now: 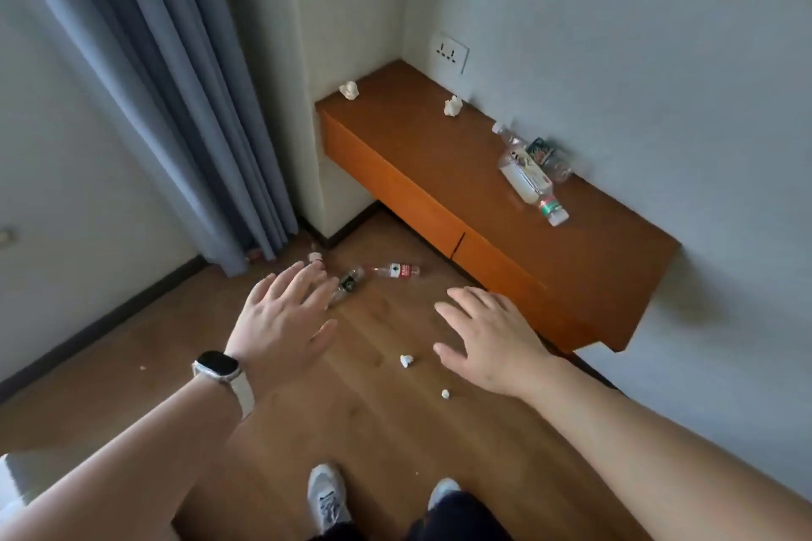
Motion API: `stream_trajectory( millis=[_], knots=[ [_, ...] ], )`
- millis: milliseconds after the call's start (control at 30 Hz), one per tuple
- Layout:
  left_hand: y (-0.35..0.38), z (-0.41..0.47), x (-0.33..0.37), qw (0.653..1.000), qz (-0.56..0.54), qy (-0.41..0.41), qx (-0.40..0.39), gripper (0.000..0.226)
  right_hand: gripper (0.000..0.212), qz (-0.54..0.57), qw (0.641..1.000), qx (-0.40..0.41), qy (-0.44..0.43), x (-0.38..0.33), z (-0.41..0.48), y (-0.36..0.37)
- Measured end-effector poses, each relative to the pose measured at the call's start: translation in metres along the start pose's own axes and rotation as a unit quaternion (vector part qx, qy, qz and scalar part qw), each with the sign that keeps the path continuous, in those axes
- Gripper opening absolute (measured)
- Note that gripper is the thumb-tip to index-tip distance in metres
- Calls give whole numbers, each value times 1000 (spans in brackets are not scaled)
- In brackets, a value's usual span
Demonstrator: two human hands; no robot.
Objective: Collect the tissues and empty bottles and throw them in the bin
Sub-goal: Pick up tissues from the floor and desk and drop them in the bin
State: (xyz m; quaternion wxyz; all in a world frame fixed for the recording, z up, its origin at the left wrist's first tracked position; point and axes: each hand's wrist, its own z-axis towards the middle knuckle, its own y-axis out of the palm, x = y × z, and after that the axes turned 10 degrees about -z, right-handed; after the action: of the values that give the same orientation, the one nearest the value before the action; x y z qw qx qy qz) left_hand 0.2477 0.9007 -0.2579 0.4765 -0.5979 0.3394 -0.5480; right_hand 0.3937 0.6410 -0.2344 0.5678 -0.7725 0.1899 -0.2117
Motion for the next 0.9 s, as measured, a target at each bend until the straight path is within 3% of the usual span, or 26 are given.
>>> stream_trajectory(
  millis=[167,367,467,700,900],
  knots=[
    [57,30,0,996,-23,24,-85,56,61,33,995,-81,38,15,1,53],
    [162,74,0,992,-46,7,-118,40,61,65,984,-157,49,43,19,152],
    [246,96,-9,988,-69,-2,-141,58,61,94,979,-173,58,55,47,236],
    [490,125,-44,966,-54,-68,-245,57,54,97,972,-203,68,68,121,473],
    [689,141,-92,952,-61,-112,-277,56,48,66,973,-221,33,74,161,665]
  ],
)
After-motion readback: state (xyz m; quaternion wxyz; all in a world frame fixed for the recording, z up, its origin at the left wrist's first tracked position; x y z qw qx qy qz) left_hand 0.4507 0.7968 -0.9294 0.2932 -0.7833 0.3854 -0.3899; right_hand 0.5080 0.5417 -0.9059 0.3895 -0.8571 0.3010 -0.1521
